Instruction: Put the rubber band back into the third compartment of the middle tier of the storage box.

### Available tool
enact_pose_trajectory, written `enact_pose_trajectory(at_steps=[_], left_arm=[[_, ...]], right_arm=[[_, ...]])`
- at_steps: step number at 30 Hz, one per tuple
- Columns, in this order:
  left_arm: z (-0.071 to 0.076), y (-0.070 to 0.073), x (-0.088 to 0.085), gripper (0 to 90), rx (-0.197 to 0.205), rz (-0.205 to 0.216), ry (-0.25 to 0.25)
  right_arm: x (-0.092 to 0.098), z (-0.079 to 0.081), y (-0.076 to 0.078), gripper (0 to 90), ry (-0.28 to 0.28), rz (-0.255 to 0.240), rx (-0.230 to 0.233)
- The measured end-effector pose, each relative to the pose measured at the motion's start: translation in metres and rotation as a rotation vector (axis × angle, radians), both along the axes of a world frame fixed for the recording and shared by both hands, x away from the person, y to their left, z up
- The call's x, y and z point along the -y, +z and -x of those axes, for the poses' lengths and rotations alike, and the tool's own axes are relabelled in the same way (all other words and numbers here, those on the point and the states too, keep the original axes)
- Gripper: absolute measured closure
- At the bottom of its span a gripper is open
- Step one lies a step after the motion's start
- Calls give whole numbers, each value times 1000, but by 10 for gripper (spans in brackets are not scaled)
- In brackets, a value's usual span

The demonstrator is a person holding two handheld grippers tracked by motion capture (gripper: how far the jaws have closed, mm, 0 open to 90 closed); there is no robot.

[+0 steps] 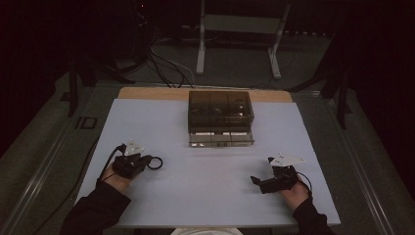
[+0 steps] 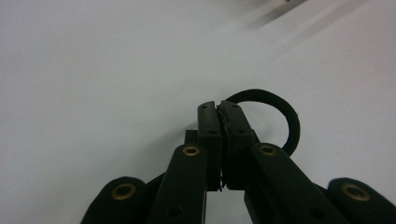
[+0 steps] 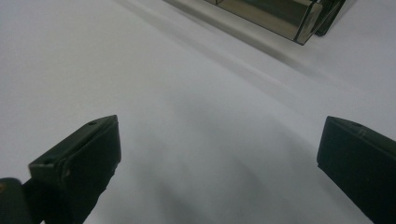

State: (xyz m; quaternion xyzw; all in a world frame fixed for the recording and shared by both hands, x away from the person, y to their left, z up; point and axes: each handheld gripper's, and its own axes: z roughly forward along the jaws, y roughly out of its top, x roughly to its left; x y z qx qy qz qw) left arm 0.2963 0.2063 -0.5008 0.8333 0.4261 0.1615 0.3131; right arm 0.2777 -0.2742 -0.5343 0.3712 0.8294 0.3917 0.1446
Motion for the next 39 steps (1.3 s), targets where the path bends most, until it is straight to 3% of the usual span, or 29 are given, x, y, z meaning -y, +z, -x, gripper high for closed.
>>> enact_pose_trajectory(at_steps=[39], left_arm=[[-21, 26, 54, 900, 21, 8, -156]], right_arm=[[0, 1, 1, 0, 7, 0, 4]])
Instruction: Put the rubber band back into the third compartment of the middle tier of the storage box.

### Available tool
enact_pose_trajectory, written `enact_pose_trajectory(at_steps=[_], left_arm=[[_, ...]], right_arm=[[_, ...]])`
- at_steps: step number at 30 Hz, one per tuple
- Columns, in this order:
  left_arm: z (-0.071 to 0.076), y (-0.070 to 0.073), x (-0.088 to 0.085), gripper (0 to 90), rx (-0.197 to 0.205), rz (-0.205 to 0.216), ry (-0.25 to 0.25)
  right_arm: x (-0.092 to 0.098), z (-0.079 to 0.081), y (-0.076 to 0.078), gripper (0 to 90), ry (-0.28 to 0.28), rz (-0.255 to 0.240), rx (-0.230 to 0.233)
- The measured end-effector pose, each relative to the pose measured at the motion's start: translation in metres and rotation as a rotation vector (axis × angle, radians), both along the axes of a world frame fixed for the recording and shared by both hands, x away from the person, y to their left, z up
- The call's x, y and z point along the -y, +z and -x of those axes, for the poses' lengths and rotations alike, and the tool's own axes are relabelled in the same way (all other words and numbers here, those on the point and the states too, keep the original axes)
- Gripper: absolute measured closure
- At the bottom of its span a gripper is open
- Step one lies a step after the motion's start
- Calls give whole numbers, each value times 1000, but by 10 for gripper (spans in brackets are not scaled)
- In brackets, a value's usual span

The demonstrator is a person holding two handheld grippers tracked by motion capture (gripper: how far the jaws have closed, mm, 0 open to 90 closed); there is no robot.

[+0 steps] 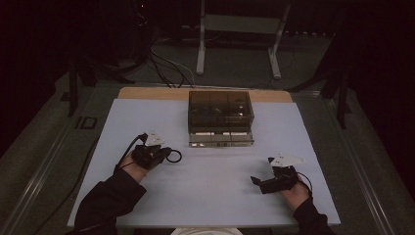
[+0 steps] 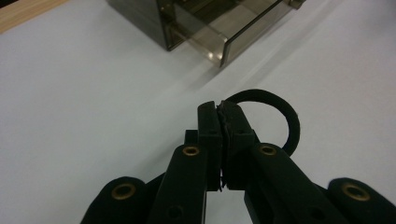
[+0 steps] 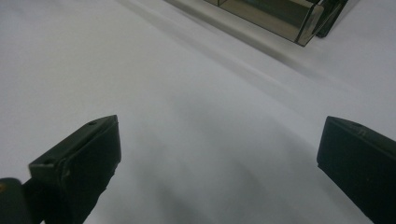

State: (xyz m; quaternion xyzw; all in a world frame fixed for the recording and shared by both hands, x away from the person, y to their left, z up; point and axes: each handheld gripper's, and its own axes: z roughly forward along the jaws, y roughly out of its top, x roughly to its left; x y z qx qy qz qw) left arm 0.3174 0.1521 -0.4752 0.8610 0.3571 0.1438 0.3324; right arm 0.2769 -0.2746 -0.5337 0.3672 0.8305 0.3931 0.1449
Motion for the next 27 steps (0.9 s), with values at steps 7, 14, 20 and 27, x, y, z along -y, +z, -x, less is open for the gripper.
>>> enact_pose_trajectory(at_steps=[7, 14, 20, 27], left_arm=[[-5, 5, 12, 900, 11, -2, -23], [-12, 10, 25, 900, 19, -2, -48], [-16, 12, 36, 899, 21, 4, -79], [-22, 14, 49, 900, 24, 11, -103]], right_arm=[[0, 0, 0, 0, 0, -1, 2], [0, 0, 0, 0, 1, -3, 2], [0, 1, 1, 0, -1, -6, 1], [1, 0, 1, 0, 0, -7, 0]])
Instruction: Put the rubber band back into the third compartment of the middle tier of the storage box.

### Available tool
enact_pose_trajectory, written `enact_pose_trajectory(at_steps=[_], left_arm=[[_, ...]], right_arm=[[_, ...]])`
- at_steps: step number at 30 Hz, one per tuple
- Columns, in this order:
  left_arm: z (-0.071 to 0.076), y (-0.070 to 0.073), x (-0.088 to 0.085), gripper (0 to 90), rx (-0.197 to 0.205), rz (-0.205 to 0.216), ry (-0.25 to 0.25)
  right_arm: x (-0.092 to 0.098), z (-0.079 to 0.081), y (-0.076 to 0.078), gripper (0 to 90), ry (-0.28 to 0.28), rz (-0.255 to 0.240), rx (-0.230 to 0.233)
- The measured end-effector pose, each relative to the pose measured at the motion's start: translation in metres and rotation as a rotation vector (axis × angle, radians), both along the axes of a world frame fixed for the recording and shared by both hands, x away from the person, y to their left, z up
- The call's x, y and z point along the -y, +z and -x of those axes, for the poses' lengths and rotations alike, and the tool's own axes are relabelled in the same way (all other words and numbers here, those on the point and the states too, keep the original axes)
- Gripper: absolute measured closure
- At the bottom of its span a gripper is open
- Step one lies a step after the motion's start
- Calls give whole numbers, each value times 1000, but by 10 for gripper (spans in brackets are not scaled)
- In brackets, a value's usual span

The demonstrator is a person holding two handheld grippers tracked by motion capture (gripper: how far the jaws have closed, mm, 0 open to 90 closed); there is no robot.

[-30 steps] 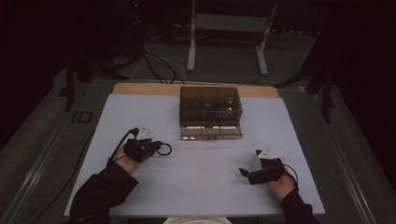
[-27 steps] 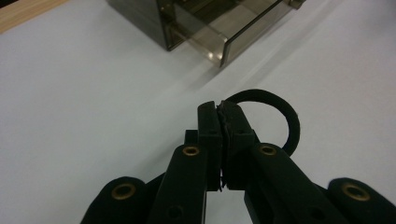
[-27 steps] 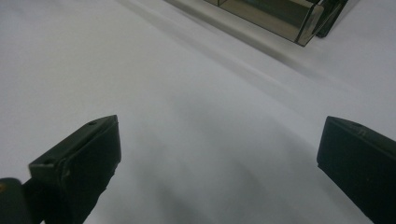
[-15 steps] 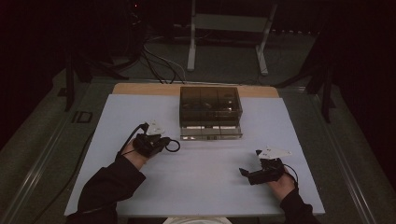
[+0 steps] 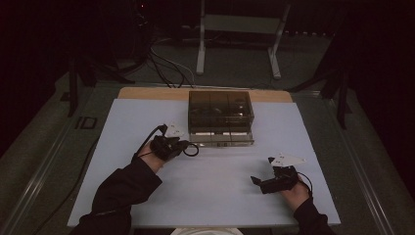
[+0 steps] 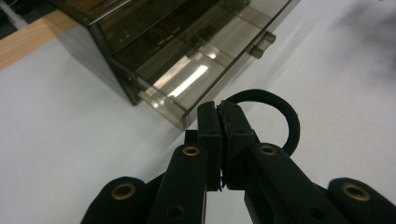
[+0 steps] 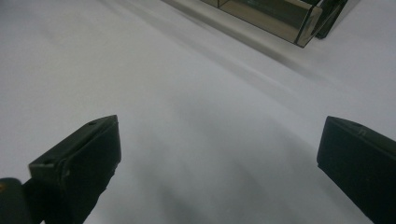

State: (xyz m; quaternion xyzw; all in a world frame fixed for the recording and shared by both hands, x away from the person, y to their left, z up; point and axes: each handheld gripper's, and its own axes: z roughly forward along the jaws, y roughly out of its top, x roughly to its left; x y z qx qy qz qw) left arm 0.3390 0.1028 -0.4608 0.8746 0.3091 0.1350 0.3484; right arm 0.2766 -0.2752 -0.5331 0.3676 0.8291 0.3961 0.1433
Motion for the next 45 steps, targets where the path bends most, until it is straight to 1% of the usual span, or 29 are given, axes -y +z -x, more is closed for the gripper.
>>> enact_pose_trajectory(at_steps=[14, 21, 24, 27, 28, 29, 36, 38, 45], left_arm=[[-9, 3, 24, 900, 9, 2, -42], [-12, 6, 32, 900, 14, 12, -54], [-15, 7, 39, 899, 19, 15, -63], [-16, 7, 42, 900, 19, 15, -65], [-17, 7, 46, 899, 19, 11, -73], [-17, 7, 46, 899, 19, 11, -73], [-20, 6, 62, 900, 17, 23, -94], [-21, 6, 65, 900, 21, 18, -100], [-25, 4, 76, 899, 13, 24, -109]], right_arm=[[1, 0, 1, 0, 0, 0, 3], [0, 0, 0, 0, 2, 2, 2], [0, 1, 1, 0, 3, 3, 4], [1, 1, 1, 0, 4, 4, 5], [1, 1, 1, 0, 5, 4, 7], [1, 1, 1, 0, 5, 4, 7], [1, 1, 1, 0, 5, 4, 8], [1, 1, 1, 0, 6, 4, 8], [1, 1, 2, 0, 4, 2, 8]])
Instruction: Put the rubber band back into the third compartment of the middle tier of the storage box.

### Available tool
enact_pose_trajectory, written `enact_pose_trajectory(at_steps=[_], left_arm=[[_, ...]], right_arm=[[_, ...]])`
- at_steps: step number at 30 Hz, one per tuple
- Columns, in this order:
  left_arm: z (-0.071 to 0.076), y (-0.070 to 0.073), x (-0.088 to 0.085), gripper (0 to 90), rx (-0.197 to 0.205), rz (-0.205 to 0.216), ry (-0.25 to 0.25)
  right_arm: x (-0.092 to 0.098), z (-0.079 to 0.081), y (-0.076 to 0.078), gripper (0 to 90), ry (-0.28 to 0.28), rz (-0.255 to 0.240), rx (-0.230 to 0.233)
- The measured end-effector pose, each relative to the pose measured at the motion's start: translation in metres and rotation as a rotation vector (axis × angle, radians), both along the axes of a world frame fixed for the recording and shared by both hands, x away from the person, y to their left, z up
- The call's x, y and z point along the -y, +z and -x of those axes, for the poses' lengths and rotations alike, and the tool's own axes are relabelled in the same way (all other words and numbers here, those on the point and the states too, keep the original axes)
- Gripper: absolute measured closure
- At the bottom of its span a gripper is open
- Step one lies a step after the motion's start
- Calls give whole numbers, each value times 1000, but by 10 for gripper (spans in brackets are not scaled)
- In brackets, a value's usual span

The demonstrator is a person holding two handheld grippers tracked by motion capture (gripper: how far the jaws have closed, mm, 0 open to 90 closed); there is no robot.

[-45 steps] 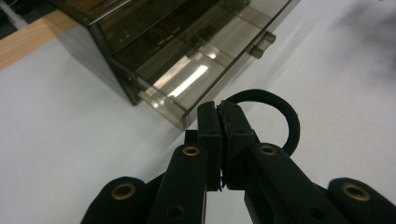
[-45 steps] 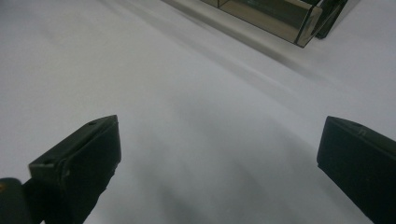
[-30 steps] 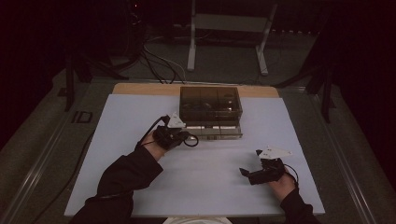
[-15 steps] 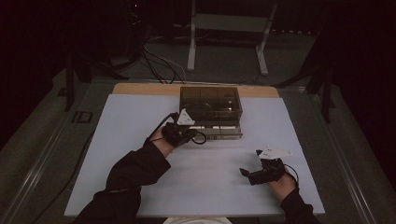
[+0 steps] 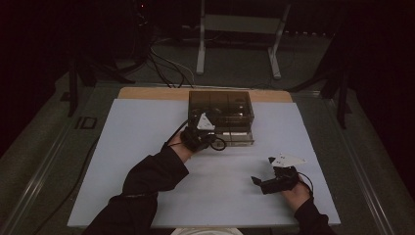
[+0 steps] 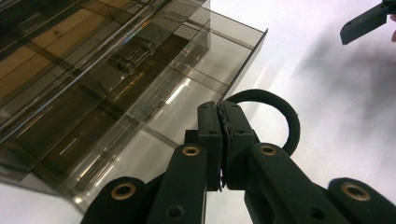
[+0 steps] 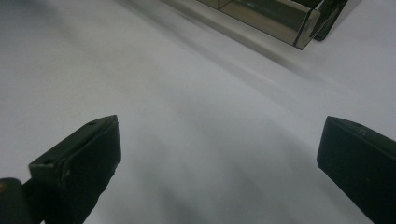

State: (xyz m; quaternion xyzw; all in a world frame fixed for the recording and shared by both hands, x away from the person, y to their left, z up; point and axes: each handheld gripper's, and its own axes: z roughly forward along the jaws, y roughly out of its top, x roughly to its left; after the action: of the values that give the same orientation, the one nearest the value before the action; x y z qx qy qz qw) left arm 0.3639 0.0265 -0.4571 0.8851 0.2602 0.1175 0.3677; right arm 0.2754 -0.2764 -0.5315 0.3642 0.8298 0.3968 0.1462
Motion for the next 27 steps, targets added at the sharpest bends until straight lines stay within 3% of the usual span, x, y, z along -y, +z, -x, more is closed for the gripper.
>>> enact_pose_trajectory(at_steps=[27], left_arm=[[-23, 5, 37, 898, -2, 19, -28]], right_arm=[[0, 0, -1, 0, 3, -6, -2]])
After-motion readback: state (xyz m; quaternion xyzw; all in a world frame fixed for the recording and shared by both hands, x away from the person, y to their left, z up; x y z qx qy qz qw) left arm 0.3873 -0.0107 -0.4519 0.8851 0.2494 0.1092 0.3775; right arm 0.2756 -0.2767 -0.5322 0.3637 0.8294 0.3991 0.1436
